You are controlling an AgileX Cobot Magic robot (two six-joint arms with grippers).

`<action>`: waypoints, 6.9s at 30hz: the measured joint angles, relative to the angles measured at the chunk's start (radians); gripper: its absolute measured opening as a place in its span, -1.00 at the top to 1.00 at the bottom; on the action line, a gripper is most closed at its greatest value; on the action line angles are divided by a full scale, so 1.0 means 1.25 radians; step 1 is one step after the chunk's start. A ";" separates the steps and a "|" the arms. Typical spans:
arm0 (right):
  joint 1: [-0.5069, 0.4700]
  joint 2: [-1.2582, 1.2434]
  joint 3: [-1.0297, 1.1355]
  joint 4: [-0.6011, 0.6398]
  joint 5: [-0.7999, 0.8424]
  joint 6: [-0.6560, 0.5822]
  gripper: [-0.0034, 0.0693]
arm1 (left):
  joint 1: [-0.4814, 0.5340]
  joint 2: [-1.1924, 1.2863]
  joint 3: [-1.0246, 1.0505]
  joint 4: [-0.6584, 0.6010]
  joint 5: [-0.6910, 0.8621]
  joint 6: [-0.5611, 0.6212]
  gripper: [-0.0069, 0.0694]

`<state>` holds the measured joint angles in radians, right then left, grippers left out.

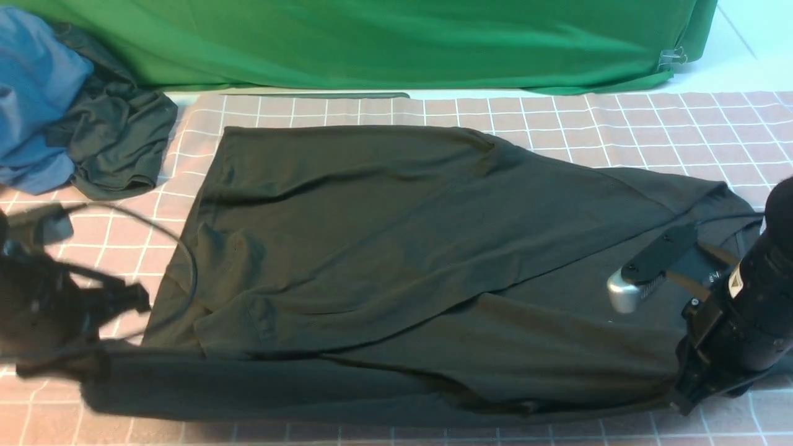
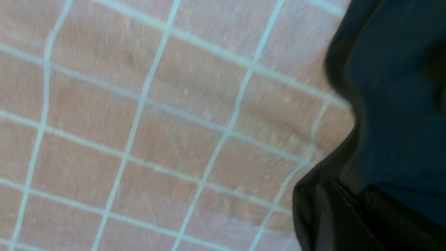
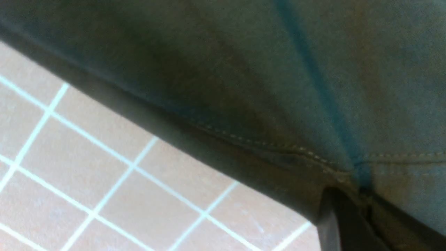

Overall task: Fold a long-sleeved shirt over a pink coffee tablecloth.
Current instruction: 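Fold the black garment in half by bringing its near edge over to the far edge, then pull the folded dark garment lengthwise by its ends to straighten it flat on the table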

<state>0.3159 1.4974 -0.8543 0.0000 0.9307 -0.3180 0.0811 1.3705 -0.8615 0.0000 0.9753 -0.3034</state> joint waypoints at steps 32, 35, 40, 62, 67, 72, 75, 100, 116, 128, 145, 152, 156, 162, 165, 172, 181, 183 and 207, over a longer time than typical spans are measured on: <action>-0.202 0.464 -0.729 0.026 0.109 -0.024 0.78 | -0.001 0.653 -0.973 -0.134 0.100 -0.033 0.71; -0.205 0.527 -0.815 0.026 0.118 -0.026 0.78 | -0.001 0.708 -1.049 -0.134 0.100 -0.043 0.71; -0.207 0.599 -0.908 0.025 0.132 -0.036 0.78 | -0.002 0.749 -1.098 -0.138 0.065 -0.065 0.71; -0.208 0.668 -0.939 0.008 -0.048 -0.042 0.59 | -0.023 0.817 -1.100 -0.130 -0.153 -0.039 0.59; -0.209 0.671 -0.940 0.000 -0.147 -0.002 0.15 | -0.024 0.820 -1.100 -0.124 -0.228 -0.043 0.13; -0.205 0.654 -0.966 0.000 -0.132 0.031 0.10 | -0.024 0.798 -1.100 -0.119 -0.178 -0.047 -0.22; -0.192 0.619 -0.984 0.026 -0.056 0.044 0.39 | -0.025 0.769 -1.100 -0.140 -0.090 -0.044 -0.17; -0.056 0.756 -0.997 0.187 -0.229 -0.063 0.80 | -0.206 0.823 -1.060 -0.200 0.157 0.088 0.78; -0.102 0.715 -1.119 0.189 0.018 0.010 0.80 | -0.206 0.823 -1.060 -0.200 0.122 0.085 0.78; -0.079 0.635 -1.130 0.219 0.182 -0.023 0.80 | -0.206 0.867 -1.060 -0.165 -0.083 0.085 0.78; -0.054 0.603 -1.130 0.338 0.229 -0.057 0.80 | -0.175 0.881 -1.078 0.000 -0.288 -0.041 0.78; -0.073 0.536 -1.129 0.273 0.231 -0.028 0.80 | -0.171 0.738 -1.083 0.007 0.056 0.021 0.78; -0.088 0.476 -1.081 0.193 0.229 0.016 0.80 | -0.164 0.664 -1.027 0.012 0.121 0.024 0.78; -0.108 0.349 -0.869 0.160 0.230 0.008 0.80 | -0.102 0.563 -0.819 0.010 0.123 -0.008 0.78; -0.117 0.301 -0.785 0.158 0.233 0.001 0.80 | -0.042 0.541 -0.757 0.005 0.093 -0.051 0.78; -0.122 0.275 -0.747 0.159 0.226 -0.001 0.80 | -0.001 0.556 -0.749 -0.056 0.048 -0.019 0.52; -0.122 0.275 -0.747 0.167 0.206 -0.001 0.80 | -0.014 0.629 -0.749 -0.067 0.039 -0.001 -0.42; -0.122 0.275 -0.747 0.168 0.203 -0.001 0.80 | -0.014 0.639 -0.749 -0.082 0.047 -0.001 -0.52; -0.122 0.275 -0.747 0.169 0.193 -0.004 0.80 | -0.016 0.605 -0.717 -0.024 0.183 0.007 0.74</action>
<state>0.1630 1.8405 -1.7878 0.2107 1.1715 -0.3225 0.0617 2.1272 -1.7572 -0.0297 1.2043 -0.2949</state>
